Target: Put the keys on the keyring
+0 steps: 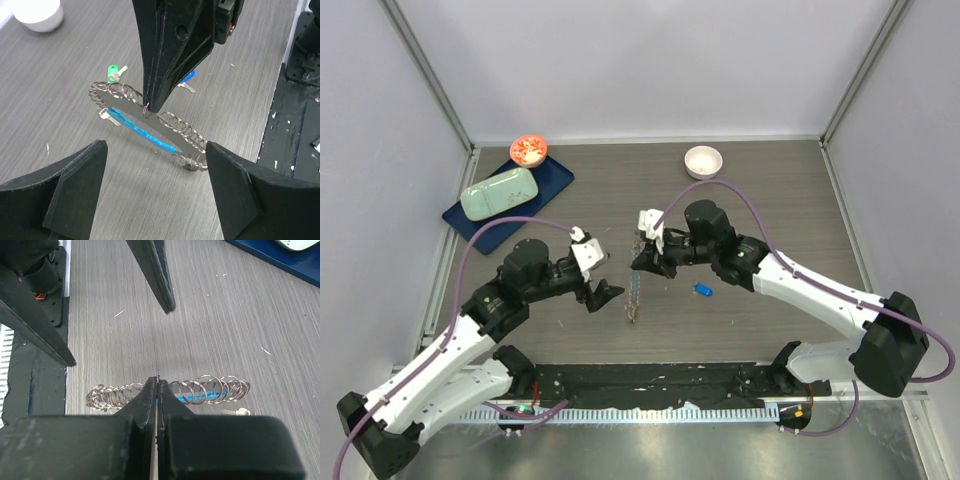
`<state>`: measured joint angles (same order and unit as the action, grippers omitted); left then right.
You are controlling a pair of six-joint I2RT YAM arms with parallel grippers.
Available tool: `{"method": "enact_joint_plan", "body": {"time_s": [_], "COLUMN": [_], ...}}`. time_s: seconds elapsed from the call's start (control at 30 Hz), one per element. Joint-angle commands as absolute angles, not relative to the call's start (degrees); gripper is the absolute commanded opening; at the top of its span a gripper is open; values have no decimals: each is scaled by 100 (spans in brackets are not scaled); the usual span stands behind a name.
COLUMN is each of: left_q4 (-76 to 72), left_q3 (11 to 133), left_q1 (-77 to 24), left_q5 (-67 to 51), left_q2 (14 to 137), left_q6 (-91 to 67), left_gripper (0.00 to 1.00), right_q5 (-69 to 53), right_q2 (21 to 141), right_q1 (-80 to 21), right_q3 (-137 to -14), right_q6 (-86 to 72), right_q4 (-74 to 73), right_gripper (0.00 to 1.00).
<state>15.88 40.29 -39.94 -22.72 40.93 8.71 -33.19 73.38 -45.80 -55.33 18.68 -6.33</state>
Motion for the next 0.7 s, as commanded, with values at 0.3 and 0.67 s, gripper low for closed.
{"method": "enact_joint_plan", "body": {"time_s": [0.3, 0.67], "left_q4": [1134, 968], "left_q3": [3841, 3797], "left_q1": [-3885, -3850], "left_q5": [-3401, -3717], "left_q2": [3946, 4324], "left_q6": [1652, 1697], "left_gripper": [73, 44], "right_q5": [-3472, -3357], "right_q2": [6777, 6539], "right_q1": [-5001, -5010], "right_q3": [-4896, -4606], "right_q6": [1714, 1644], "right_q4": [315, 764], "right_gripper": [1, 1]}}
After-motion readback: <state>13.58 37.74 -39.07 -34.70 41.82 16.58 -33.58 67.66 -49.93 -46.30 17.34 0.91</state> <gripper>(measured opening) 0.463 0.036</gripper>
